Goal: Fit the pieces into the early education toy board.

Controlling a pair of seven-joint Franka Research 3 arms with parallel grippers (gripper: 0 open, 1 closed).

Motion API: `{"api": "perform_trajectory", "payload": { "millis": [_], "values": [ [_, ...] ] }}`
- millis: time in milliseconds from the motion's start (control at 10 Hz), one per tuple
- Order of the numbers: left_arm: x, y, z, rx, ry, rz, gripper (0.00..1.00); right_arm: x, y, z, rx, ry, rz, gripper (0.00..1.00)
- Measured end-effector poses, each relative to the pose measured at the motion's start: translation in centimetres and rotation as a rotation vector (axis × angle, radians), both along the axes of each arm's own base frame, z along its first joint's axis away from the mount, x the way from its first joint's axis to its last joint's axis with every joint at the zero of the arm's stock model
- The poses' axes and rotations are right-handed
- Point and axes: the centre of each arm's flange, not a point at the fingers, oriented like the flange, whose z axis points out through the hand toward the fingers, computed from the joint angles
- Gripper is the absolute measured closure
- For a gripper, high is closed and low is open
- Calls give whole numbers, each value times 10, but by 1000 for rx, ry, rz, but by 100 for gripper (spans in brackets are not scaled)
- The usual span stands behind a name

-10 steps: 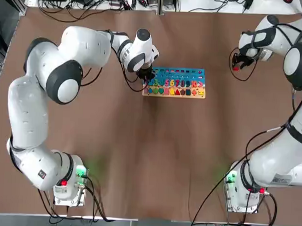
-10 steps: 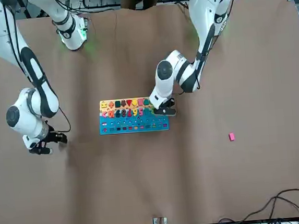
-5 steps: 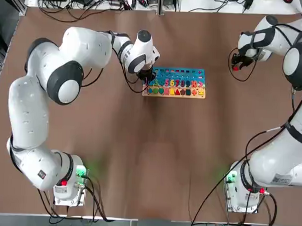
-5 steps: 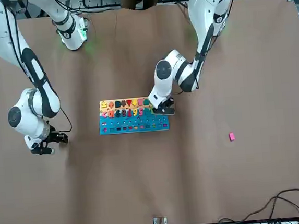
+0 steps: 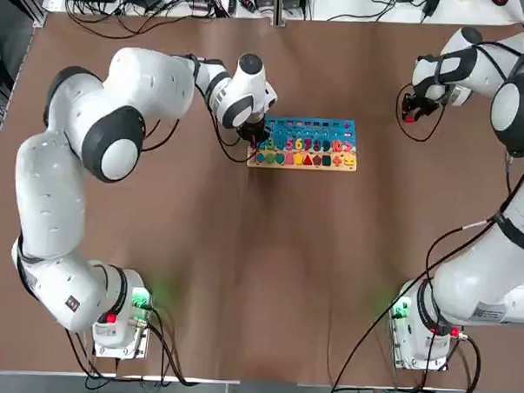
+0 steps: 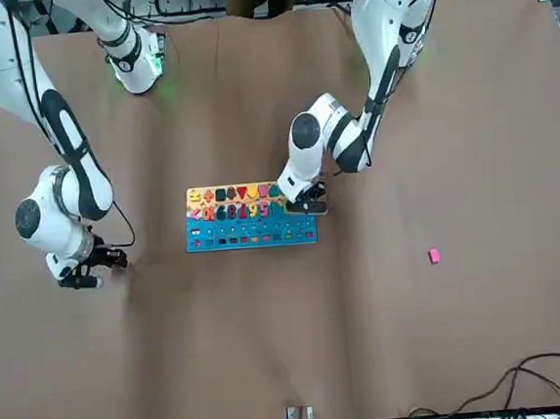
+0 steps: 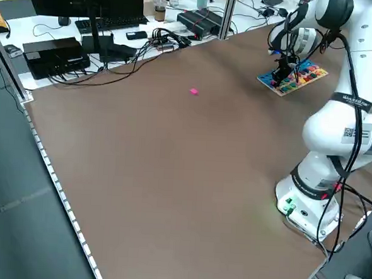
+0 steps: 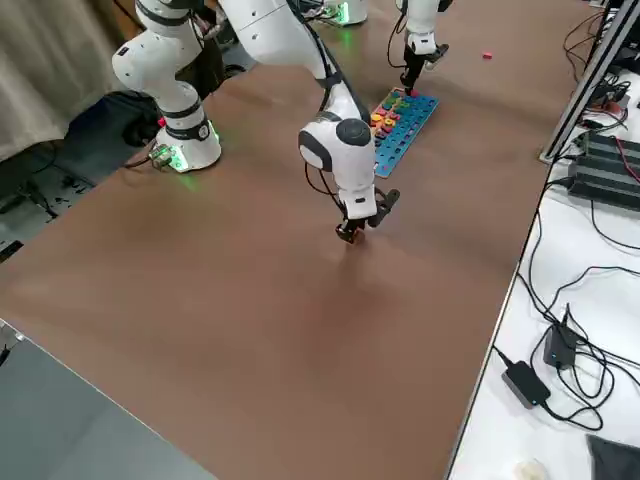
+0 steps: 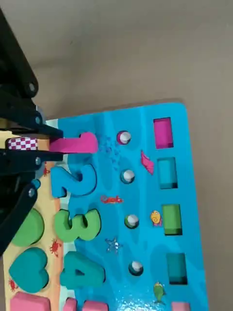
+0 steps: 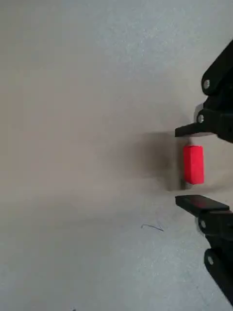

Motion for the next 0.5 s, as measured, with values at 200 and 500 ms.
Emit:
{"api": "perform_trajectory", "payload": {
  "millis": [200,500],
  "values": [
    [-1,-1,0,1,2,-1,87,-1,0,-1,0,2,0,44],
    [-1,0,-1,2,4,4,87,-4,0,-5,1,11,0,45]
  ]
}}
